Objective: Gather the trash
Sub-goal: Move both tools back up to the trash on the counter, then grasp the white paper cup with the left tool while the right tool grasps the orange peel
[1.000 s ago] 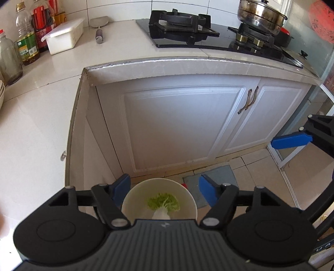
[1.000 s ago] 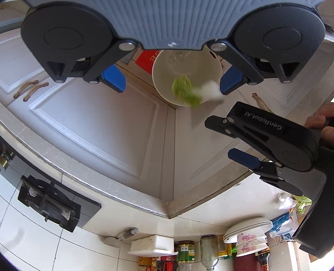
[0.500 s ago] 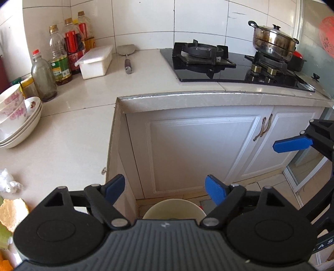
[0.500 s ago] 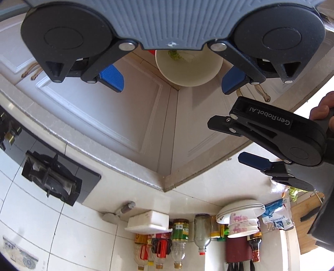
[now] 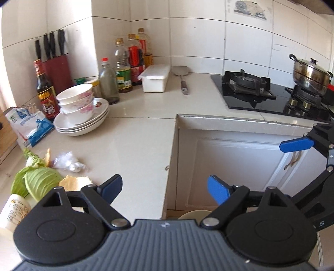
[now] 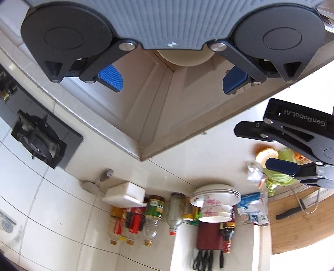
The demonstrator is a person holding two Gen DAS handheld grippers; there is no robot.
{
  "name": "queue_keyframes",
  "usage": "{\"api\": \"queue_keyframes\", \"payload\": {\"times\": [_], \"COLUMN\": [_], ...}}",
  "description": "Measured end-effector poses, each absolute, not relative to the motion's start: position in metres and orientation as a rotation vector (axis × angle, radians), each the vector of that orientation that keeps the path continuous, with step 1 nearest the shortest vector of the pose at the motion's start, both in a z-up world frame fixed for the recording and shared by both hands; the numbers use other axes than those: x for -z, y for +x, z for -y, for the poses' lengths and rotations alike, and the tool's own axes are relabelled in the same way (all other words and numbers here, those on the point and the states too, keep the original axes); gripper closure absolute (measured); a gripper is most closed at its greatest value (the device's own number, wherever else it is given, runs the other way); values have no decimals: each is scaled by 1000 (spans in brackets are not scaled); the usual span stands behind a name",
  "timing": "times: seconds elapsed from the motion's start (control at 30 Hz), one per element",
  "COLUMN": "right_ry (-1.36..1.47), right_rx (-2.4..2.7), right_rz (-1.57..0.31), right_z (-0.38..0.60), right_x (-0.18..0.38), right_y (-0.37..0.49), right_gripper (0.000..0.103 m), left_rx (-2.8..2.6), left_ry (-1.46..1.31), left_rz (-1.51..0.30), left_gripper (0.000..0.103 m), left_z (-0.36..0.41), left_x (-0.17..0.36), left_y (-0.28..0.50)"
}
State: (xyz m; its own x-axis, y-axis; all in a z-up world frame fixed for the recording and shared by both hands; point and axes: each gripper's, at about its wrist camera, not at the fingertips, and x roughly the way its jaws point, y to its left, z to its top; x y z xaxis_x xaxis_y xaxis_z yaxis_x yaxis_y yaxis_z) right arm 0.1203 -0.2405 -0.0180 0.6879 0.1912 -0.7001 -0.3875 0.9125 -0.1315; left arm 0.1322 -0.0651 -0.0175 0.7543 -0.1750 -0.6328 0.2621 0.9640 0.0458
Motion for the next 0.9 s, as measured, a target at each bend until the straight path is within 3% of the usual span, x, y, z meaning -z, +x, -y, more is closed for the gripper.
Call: {"api": "queue_keyframes", "payload": {"times": [0.6, 0.9], "right_ry": [-356, -362], "right_rx": [-709, -767], "right_rz": [-700, -723], "right_z": [128, 91], "right_x": [14, 19], "right_y": [161, 176], "right_gripper": [0, 0], "left_rx": [-246, -240], "left_ry": [57, 9], "left_rz": [-698, -761], "left_gripper": [14, 14], "left_z": [-86, -144], "left_x": [17, 36], "left_y": [92, 111]}}
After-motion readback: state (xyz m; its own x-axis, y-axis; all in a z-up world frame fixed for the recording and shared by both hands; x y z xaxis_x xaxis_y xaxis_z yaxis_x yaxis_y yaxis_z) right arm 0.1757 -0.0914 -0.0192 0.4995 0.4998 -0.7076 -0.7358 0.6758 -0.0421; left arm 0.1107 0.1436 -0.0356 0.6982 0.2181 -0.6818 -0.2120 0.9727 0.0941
